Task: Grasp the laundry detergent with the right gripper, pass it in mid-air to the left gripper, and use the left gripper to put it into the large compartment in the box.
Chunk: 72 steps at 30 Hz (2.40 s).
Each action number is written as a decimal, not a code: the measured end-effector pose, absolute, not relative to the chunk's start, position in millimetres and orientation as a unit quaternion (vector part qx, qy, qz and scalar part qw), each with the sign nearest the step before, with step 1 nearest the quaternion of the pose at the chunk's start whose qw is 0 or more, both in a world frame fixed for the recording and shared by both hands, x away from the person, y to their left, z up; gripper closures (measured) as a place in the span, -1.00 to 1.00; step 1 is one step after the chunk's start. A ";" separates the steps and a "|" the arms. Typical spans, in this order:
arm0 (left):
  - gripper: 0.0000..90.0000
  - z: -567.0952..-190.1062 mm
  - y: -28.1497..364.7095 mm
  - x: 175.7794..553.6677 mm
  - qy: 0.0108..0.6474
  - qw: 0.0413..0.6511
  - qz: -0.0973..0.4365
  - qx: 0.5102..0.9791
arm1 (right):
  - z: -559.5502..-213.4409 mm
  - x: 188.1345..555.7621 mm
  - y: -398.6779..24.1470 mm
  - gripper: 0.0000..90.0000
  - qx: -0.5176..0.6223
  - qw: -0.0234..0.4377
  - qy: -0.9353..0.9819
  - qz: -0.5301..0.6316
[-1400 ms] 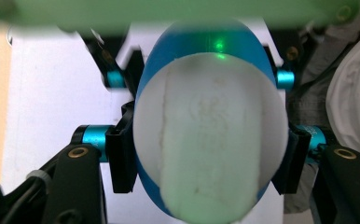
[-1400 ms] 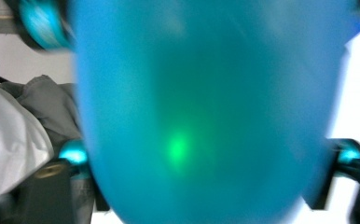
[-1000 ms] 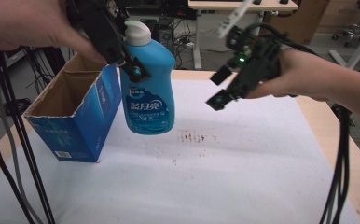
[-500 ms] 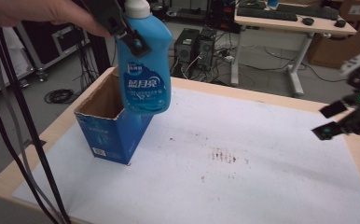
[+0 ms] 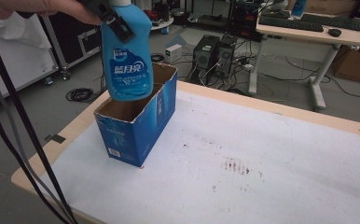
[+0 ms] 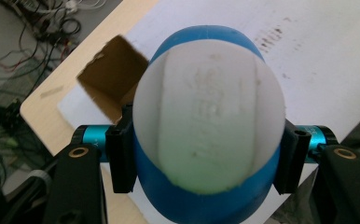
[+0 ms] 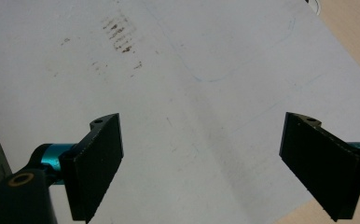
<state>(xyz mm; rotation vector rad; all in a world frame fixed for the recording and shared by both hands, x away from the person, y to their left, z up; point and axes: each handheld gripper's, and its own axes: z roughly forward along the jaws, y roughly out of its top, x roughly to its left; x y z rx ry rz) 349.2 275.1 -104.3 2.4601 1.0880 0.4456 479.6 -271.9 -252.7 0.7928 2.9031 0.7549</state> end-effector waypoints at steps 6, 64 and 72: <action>-0.14 -110.0 283.6 354.8 0.421 0.197 0.165 0.870 | -254.2 480.3 -279.0 -0.72 0.260 0.018 0.935 0.240; -0.15 -289.6 284.3 390.7 0.411 0.116 0.113 0.897 | -264.5 480.5 -289.7 -0.72 0.272 0.011 0.934 0.231; -0.15 -290.1 285.3 392.0 0.403 0.118 0.112 0.901 | -265.7 480.4 -290.1 -0.72 0.272 0.011 0.934 0.230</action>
